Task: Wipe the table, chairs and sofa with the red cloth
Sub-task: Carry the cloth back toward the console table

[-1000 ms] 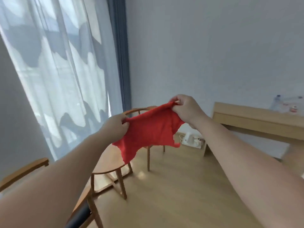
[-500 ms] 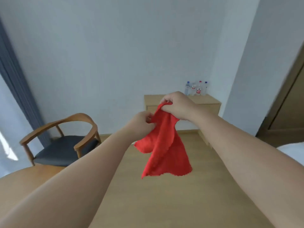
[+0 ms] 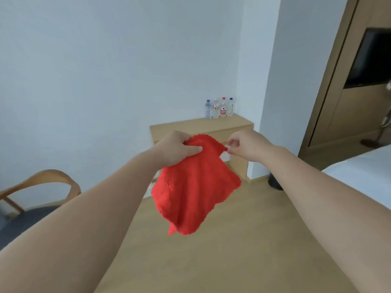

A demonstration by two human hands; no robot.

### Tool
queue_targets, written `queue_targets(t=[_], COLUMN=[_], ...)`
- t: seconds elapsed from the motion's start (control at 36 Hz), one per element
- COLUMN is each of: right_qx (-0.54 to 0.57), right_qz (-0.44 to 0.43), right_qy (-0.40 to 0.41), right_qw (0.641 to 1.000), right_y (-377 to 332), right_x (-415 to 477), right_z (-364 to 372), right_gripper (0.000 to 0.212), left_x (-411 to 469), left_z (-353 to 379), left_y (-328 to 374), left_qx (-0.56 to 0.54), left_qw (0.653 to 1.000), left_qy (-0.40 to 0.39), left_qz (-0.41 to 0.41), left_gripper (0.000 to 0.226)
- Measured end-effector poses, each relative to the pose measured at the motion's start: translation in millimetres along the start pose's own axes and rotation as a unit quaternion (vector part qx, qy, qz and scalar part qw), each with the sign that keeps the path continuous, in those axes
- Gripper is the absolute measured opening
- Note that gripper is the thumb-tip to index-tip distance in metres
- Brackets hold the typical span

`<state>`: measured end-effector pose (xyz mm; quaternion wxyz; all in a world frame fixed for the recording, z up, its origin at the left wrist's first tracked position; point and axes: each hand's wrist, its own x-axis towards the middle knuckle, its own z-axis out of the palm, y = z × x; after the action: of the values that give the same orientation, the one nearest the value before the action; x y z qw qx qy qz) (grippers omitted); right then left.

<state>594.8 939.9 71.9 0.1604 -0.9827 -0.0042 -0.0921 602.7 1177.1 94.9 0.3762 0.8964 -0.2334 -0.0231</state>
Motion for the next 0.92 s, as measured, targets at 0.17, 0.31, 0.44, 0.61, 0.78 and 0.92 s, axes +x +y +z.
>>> queue_targets(t=[0.17,0.31,0.44,0.61,0.78,0.92], right_qx=[0.191,0.342,0.552,0.656,0.478,0.468], right_qz=[0.032,0.063,0.146,0.194,0.180,0.174], right_qy=[-0.041,-0.179,-0.354,-0.218,-0.130,-0.166], right_qw=[0.980,0.920,0.741,0.695,0.850,0.850], right_y=[46,69,82,100,113,107], right_x=[49,105,164,240,321,406], right_z=[61,102,122,149,169,185], right_gripper=[0.013,0.041,0.049,0.035,0.036,0.037], left_x=[92,167,224,281,343,407], left_z=[20,26,25,23,17,-2], left_y=[2,-1,-13,-51,-119,-184], left_qx=[0.012,0.038,0.025,0.009,-0.029,-0.024], left_qw=[0.997,0.990,0.982,0.975,0.964,0.970], left_qy=[0.075,0.131,0.173,0.196,0.232,0.218], left_qz=[-0.007,-0.040,-0.065,-0.101,-0.130,-0.106], left_gripper=[0.027,0.036,0.045,0.050,0.051,0.028])
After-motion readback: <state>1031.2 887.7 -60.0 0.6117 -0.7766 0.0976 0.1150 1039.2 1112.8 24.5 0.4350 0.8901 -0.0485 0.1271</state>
